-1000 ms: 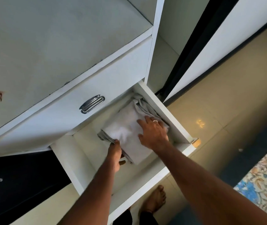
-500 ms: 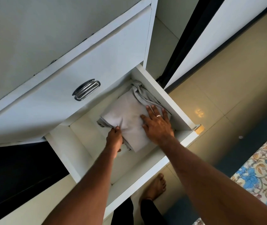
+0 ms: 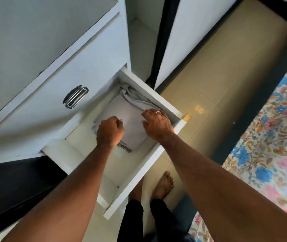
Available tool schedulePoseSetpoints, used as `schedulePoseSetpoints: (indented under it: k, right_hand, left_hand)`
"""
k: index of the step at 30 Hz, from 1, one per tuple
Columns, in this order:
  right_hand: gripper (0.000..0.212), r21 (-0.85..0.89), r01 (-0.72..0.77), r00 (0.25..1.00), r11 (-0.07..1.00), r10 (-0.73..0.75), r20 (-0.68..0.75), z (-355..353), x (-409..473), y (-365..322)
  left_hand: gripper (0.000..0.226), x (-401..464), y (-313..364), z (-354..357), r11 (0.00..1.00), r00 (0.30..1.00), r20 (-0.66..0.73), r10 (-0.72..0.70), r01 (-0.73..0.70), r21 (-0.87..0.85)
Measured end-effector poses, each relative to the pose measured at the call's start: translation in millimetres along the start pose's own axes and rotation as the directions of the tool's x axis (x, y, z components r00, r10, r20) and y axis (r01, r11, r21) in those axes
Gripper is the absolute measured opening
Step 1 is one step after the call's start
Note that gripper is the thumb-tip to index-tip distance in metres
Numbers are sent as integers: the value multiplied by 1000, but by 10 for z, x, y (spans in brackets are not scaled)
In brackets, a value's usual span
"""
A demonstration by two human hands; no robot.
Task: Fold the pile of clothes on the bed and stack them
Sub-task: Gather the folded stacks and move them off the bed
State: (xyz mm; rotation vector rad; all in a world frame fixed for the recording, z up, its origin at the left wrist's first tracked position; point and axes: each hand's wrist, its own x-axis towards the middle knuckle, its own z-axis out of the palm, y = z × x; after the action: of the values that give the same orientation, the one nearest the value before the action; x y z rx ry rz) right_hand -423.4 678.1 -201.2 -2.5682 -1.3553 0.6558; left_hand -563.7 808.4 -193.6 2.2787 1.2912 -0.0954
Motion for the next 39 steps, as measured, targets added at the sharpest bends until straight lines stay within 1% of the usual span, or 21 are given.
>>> schedulePoseSetpoints:
  k: [2,4,5,8,10,12,13,16,18,19,21,23,24,27,29,30,31,33,35,37,39]
  right_hand:
    - [26,42,-66,988,997,71,-140,-167,-174,67]
    - [15,84,-118,950,990,137,-281,-313,-382,186]
    - [14,106,-152,930,983,179,-323,-392,-494,242]
    - [23,180,-279,863,943,328,-385,-657,-952,528]
    - [19,204,-352,807,914,406,-429,-831,-1313,779]
    - [14,221,-432,738,874,484,-470,-967,-1750,1046]
    - [13,227,-455,724,861,507,-469,-976,-1847,1096]
    - [10,302,-577,588,759,642,-492,-1059,-2518,1468]
    - [10,357,-647,485,674,725,-490,-1078,-3005,1675]
    - [11,382,-683,421,623,763,-490,-1064,-3301,1795]
    - [14,430,-726,323,537,818,-477,-1019,-3736,1910]
    - [16,485,-760,199,433,865,-460,-918,-4249,2016]
    - [15,510,-776,129,371,885,-447,-838,-4543,2073]
    - [13,566,-792,-10,231,921,-390,-596,-5234,2162]
    - [13,601,-788,-106,134,932,-347,-419,-5679,2207]
    - [13,609,-786,-133,108,932,-336,-374,-5804,2188]
    - [14,621,-781,-173,74,929,-328,-298,-5984,2207]
    - [16,671,-741,-284,-13,912,-296,-132,-6390,2276]
    - [16,741,-666,-385,-89,892,-238,18,-6725,2385]
    - [16,827,-540,-464,-159,876,-134,151,-7018,2511]
    - [19,880,-425,-507,-210,861,-40,271,-7263,2673]
  left_hand:
    - [29,-3,286,-58,993,993,-8,118,-118,-25]
    - [27,-54,615,-86,973,975,-4,224,-224,-49]
    - [25,-80,779,-88,960,962,-2,273,-273,-59]
    - [24,-271,1395,-56,897,897,71,437,-428,-112]
    - [31,-460,1847,-6,862,850,152,505,-488,-134]
    - [40,-726,2312,88,813,786,206,582,-562,-151]
    - [43,-778,2407,119,801,773,213,598,-576,-161]
    - [45,-1284,3029,313,718,665,286,690,-677,-159]
    - [45,-1683,3411,453,649,575,340,745,-743,-165]
    - [45,-1936,3616,548,601,514,367,775,-779,-178]
    - [42,-2308,3868,687,545,433,416,800,-814,-202]
    - [37,-2735,4106,895,482,335,479,811,-847,-224]
    - [35,-2984,4223,1010,429,263,508,820,-870,-242]
    - [32,-3592,4447,1309,340,102,576,811,-883,-323]
    - [40,-4002,4563,1556,296,28,600,799,-887,-353]
    - [42,-4107,4590,1608,308,22,613,790,-878,-365]
    - [42,-4272,4641,1715,312,-2,628,778,-867,-389]
    - [41,-4686,4757,1946,316,-59,666,744,-847,-428]
    - [38,-5050,4894,2138,319,-107,702,704,-836,-447]
    - [38,-5369,5025,2329,301,-157,714,682,-830,-470]
    - [40,-5631,5145,2533,258,-213,720,661,-836,-484]
